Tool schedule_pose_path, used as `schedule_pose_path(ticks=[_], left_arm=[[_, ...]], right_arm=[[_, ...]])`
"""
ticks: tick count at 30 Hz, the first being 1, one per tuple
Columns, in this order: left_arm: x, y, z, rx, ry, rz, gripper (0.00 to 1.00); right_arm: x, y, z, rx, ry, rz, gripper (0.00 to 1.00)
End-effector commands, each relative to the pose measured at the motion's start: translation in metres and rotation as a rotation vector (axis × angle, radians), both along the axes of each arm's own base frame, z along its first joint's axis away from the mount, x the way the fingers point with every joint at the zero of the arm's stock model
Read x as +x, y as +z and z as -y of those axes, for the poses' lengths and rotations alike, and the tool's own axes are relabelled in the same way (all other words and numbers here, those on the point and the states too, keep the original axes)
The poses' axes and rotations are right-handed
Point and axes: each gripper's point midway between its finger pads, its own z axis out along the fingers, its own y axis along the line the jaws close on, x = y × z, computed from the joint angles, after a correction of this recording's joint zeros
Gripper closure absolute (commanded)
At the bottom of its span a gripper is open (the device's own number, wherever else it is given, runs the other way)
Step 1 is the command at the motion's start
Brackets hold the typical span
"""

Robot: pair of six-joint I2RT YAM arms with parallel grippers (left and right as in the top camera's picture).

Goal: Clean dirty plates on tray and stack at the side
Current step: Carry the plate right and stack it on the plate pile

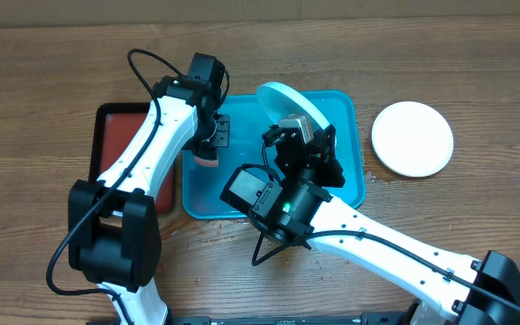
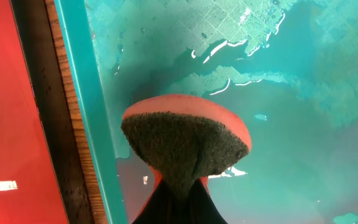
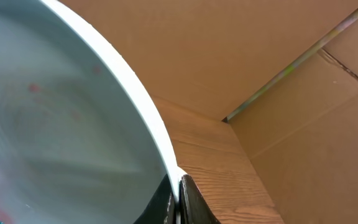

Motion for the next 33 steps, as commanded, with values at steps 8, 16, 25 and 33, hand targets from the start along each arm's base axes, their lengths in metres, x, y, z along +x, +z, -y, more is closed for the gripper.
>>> schedule_pose_path(ticks=[8, 16, 25, 33], left_arm=[[-0.0025, -0.0017, 0.0009, -0.014, 0.021, -0.009, 0.96], [-0.0028, -0.0017, 0.0008, -0.013, 0.021, -0.01, 0.96], [-0.0029, -0.0017, 0.0015, -0.014, 0.019, -0.009, 0.96], [-0.0029, -0.0017, 0.0017, -0.014, 0.019, -0.009, 0.96]], right_arm=[[-0.0018, 0.0192, -0.0006, 0.066, 0.003, 0.047, 0.96], [-0.0018, 0.0192, -0.0006, 0.066, 0.003, 0.047, 0.96], [-0.0018, 0.0192, -0.0006, 0.065, 0.003, 0.046, 0.96], [-0.0018, 0.017, -0.0013, 0.072, 0.006, 0.035, 0.96]])
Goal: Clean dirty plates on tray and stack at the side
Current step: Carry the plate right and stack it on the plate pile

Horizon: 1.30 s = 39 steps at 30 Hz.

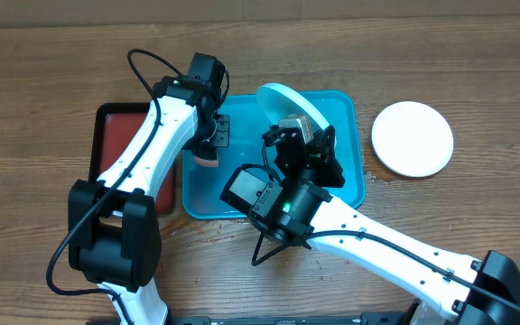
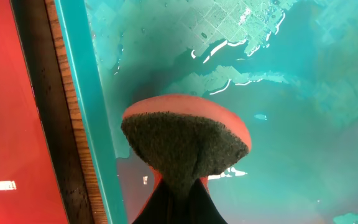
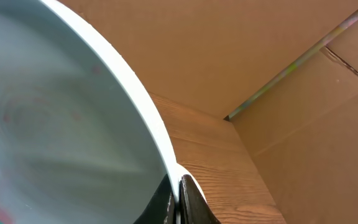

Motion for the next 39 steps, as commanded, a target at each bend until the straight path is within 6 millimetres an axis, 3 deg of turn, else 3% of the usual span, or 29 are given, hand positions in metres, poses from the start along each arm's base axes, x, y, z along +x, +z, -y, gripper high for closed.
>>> schedule_pose_path(ticks=[1, 6, 11, 17, 21, 27, 28, 33, 39], left_arm=[[-0.003, -0.002, 0.002, -0.013, 0.019, -0.009, 0.96], [-0.003, -0.002, 0.002, -0.013, 0.019, -0.008, 0.96], [-0.003, -0.002, 0.002, -0.013, 0.019, -0.008, 0.96], [-0.003, -0.002, 0.002, -0.013, 0.019, -0.009, 0.96], [-0.003, -0.002, 0.002, -0.013, 0.019, -0.009, 0.96], [-0.003, -0.002, 0.001, -0.012, 0.019, -0.009, 0.96], [-0.003, -0.002, 0.002, -0.012, 0.018, -0.009, 0.96], [-0.002, -0.001, 0.002, -0.014, 0.019, -0.004, 0.96], [-0.001, -0.001, 0.002, -0.015, 0.018, -0.002, 0.96]], right_arm=[[-0.002, 0.016, -0.002, 0.076, 0.007, 0.032, 0.96], [-0.002, -0.01, -0.007, 0.195, 0.018, -0.082, 0.96], [-0.002, -0.061, -0.011, 0.421, -0.009, -0.324, 0.96], [0.008, -0.114, 0.008, 0.604, -0.05, -0.619, 0.96], [0.02, -0.126, 0.028, 0.746, -0.072, -0.726, 0.96], [0.038, -0.134, 0.098, 1.023, -0.244, -0.76, 0.96], [0.041, -0.134, 0.126, 1.092, -0.313, -0.735, 0.96], [0.05, -0.133, 0.198, 1.2, -0.471, -0.608, 0.96], [0.043, -0.145, 0.254, 1.249, -0.621, -0.543, 0.96]])
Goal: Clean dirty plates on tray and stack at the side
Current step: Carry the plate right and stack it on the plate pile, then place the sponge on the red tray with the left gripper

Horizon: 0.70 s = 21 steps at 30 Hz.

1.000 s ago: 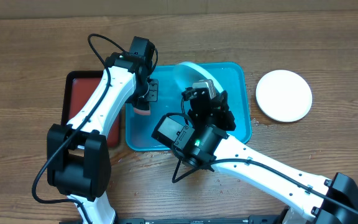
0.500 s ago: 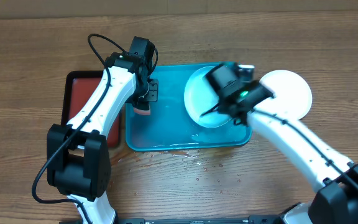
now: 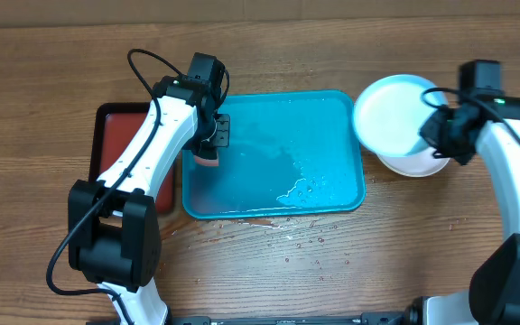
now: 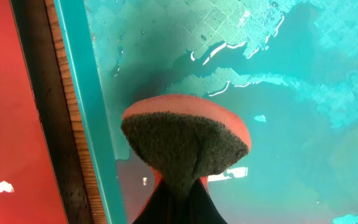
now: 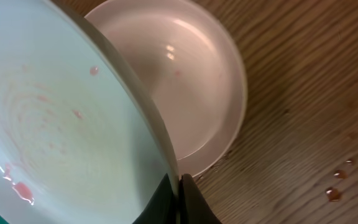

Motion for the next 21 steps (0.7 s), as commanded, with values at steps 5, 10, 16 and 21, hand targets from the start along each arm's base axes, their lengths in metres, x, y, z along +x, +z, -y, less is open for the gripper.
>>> schedule_pose_path(ticks=[5, 10, 16, 21], left_arm=[[-0.002, -0.002, 0.002, -0.014, 0.018, -0.007, 0.96], [-0.002, -0.002, 0.002, -0.014, 0.018, -0.006, 0.96], [0.002, 0.014, -0.004, -0.015, 0.034, -0.002, 0.96], [0.013, 0.067, -0.018, -0.02, 0.06, 0.03, 0.96]], right_arm=[[-0.013, -0.03, 0.036, 0.048, -0.101, -0.091, 0.96], [-0.017, -0.053, 0.035, 0.063, -0.08, -0.166, 0.96], [-0.023, -0.064, 0.026, 0.07, -0.017, -0.223, 0.62], [-0.017, -0.061, 0.005, 0.165, 0.135, -0.182, 0.37]])
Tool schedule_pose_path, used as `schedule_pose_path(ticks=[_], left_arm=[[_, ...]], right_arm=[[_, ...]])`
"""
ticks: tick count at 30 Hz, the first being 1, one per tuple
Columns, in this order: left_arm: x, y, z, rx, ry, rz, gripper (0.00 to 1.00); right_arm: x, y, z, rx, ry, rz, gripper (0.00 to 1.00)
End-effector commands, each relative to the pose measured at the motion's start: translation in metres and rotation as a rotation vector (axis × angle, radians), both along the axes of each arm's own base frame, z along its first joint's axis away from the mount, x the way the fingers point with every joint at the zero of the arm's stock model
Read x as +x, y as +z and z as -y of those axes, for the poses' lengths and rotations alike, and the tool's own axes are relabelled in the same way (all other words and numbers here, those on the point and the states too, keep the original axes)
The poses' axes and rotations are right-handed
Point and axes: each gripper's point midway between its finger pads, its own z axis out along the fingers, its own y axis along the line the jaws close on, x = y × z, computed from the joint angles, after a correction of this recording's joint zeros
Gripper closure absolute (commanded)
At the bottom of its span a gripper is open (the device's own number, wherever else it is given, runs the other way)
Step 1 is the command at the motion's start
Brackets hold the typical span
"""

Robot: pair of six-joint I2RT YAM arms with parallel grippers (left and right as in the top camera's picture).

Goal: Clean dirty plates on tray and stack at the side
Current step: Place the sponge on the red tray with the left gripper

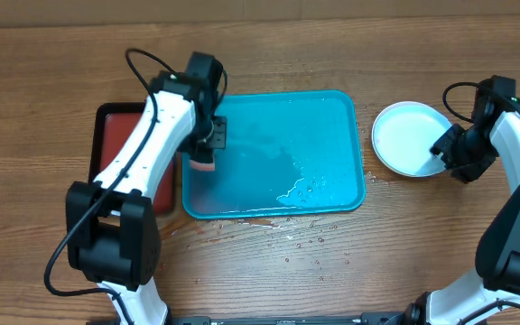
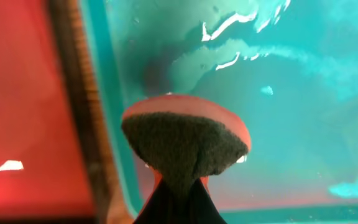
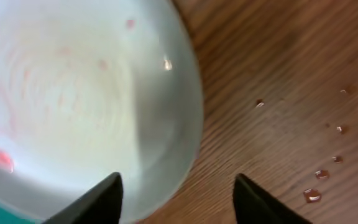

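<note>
Two white plates are stacked (image 1: pixel 411 138) on the wood right of the blue tray (image 1: pixel 269 126). The top plate (image 3: pixel 73 93) still shows faint pink smears. My right gripper (image 1: pixel 445 151) stands open at the stack's near right rim, its fingers (image 3: pixel 101 199) either side of the rim and apart from it. My left gripper (image 2: pixel 181 198) is shut on a pink sponge with a dark scouring face (image 2: pixel 185 140). It hangs just over the tray's left edge (image 1: pixel 203 164). The tray is wet and holds no plates.
A red tray (image 1: pixel 120 135) lies left of the blue one, with a strip of wood between them. Water drops (image 1: pixel 307 236) dot the table in front of the blue tray, and more drops (image 3: pixel 321 183) lie beside the plates. A cardboard wall runs along the back.
My right gripper held the smeared plate tilted over the lone white plate. Now that plate lies on it and the gripper is open. My left gripper and sponge have shifted slightly toward the tray's left edge.
At first my right gripper held a plate on edge over the blue tray, with the sponge in my left gripper by the tray's left edge. Later the plate was over the white plate at the right. Now it rests there, let go.
</note>
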Motion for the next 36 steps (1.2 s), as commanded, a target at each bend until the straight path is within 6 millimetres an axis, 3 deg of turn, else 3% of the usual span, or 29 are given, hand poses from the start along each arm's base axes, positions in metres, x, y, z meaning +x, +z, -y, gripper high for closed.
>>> schedule_pose_path(ticks=[1, 6, 10, 16, 21, 23, 26, 33, 36], left_arm=[[0.027, 0.056, -0.01, -0.033, 0.041, 0.113, 0.96], [0.026, 0.102, -0.026, -0.027, 0.042, 0.144, 0.96], [0.011, 0.124, -0.059, 0.023, 0.109, 0.118, 0.96], [-0.023, 0.124, -0.103, 0.075, 0.207, -0.006, 0.96], [-0.033, 0.12, -0.13, 0.094, 0.262, -0.033, 0.96], [-0.034, 0.112, -0.14, 0.087, 0.28, -0.048, 0.95], [-0.022, 0.091, -0.14, 0.022, 0.24, -0.035, 0.96], [-0.001, 0.014, -0.141, 0.002, 0.228, 0.008, 0.96], [0.001, -0.02, -0.148, 0.041, 0.233, 0.024, 0.96]], right_arm=[[0.008, 0.003, -0.022, 0.111, 0.139, 0.053, 0.35], [0.021, 0.018, -0.036, 0.195, 0.165, 0.119, 0.31], [0.031, 0.047, -0.057, 0.298, 0.187, 0.165, 0.31], [0.035, 0.064, -0.095, 0.341, 0.322, 0.182, 0.33], [0.037, 0.064, -0.132, 0.346, 0.425, 0.181, 0.32], [0.037, 0.064, -0.149, 0.347, 0.474, 0.186, 0.31], [0.039, 0.065, -0.176, 0.347, 0.551, 0.203, 0.25], [0.037, 0.067, -0.227, 0.349, 0.696, 0.238, 0.18], [0.034, 0.065, -0.236, 0.314, 0.732, 0.229, 0.16]])
